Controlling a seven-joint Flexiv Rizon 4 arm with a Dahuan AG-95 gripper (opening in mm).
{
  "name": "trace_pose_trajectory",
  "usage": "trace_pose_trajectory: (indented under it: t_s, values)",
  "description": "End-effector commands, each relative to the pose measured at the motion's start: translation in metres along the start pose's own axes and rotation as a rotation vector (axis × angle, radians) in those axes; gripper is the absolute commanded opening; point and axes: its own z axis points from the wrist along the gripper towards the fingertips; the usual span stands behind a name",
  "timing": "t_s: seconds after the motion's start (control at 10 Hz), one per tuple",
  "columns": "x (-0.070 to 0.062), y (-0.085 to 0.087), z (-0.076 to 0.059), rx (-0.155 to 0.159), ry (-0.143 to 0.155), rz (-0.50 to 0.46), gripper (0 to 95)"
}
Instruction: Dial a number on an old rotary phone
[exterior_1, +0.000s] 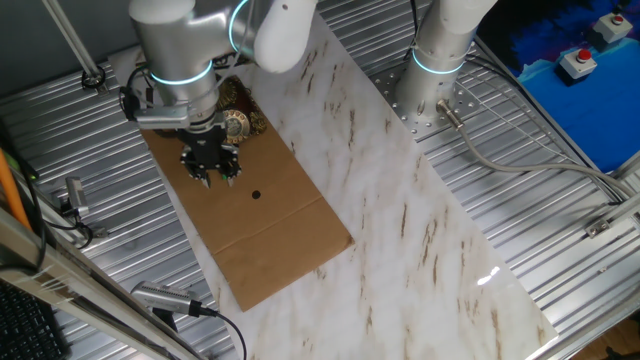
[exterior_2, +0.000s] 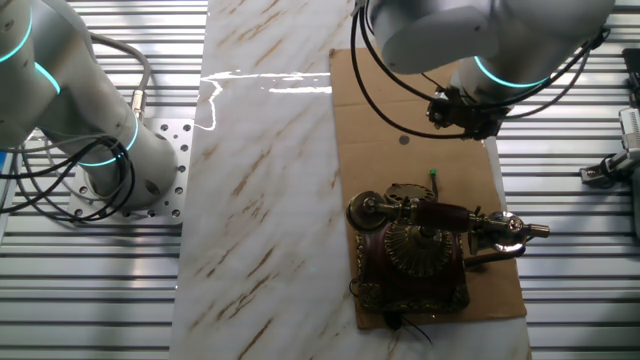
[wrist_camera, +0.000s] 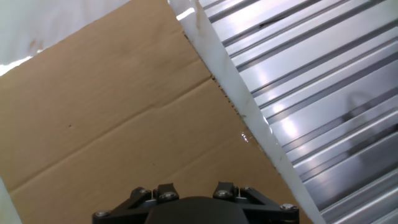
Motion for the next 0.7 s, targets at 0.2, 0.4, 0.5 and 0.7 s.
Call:
trace_pose_trajectory:
  t_s: [0.2,0.4,0.5,0.7]
  values:
    - [0.0016,-0.0001,0.0006,0.051,0.071,0.087,38.0]
    - [0.0016,-0.0001,0.0006,0.063,0.091,0.086,38.0]
    - [0.0018,-0.0001,0.0005,0.064,0.098,0.059,38.0]
    - [0.0026,0.0002,0.0,0.072,0.112,0.062,38.0]
